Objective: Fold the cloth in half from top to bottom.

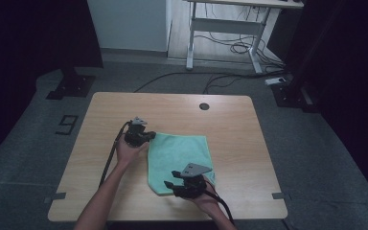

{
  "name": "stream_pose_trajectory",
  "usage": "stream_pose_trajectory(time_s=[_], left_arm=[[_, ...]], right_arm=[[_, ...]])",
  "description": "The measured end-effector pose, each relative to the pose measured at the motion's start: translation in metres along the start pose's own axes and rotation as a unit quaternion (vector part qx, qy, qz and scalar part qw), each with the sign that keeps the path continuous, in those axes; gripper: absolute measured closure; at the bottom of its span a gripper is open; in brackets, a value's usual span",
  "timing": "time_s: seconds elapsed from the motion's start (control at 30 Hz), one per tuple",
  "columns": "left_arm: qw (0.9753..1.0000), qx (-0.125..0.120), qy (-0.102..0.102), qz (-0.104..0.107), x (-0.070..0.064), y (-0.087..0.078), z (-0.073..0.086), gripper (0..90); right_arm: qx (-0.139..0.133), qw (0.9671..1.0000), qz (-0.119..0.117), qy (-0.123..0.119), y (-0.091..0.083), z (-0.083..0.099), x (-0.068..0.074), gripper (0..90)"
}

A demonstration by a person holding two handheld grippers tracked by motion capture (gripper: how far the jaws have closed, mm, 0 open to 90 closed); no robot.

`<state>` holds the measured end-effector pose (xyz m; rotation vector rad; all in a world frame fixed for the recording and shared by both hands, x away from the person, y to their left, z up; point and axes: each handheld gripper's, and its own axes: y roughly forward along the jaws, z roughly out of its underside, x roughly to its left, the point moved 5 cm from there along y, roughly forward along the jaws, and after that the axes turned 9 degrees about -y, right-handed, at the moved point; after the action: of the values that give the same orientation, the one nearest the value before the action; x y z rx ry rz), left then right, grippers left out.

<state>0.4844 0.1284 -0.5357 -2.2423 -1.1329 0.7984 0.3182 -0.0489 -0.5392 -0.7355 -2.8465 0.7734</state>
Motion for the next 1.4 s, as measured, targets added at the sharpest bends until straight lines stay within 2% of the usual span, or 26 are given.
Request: stream_pose_trajectory(time_s=[0.3, 0.53, 0.77, 1.07, 1.4], left_arm=[[0.9999, 0.009, 0.001, -0.007, 0.000, 0.003, 0.002, 86.8], [0.9998, 0.020, -0.001, -0.005, 0.000, 0.006, 0.004, 86.8], [0.9998, 0.018, 0.000, -0.004, -0.003, 0.005, 0.004, 86.8], [0.9997, 0.023, -0.002, -0.005, -0.002, 0.005, 0.007, 86.7], [0.9997, 0.023, -0.001, -0.001, -0.005, 0.007, 0.008, 86.6]], right_arm=[[0.019, 0.9992, -0.029, -0.022, 0.028, -0.003, 0.019, 48.9], [0.028, 0.9984, -0.040, -0.030, 0.040, -0.005, 0.027, 48.5], [0.047, 0.9980, -0.035, -0.026, 0.049, 0.001, 0.027, 46.8], [0.068, 0.9965, -0.035, -0.034, 0.056, 0.007, 0.031, 44.5], [0.078, 0.9955, -0.034, -0.041, 0.060, 0.011, 0.034, 43.1]])
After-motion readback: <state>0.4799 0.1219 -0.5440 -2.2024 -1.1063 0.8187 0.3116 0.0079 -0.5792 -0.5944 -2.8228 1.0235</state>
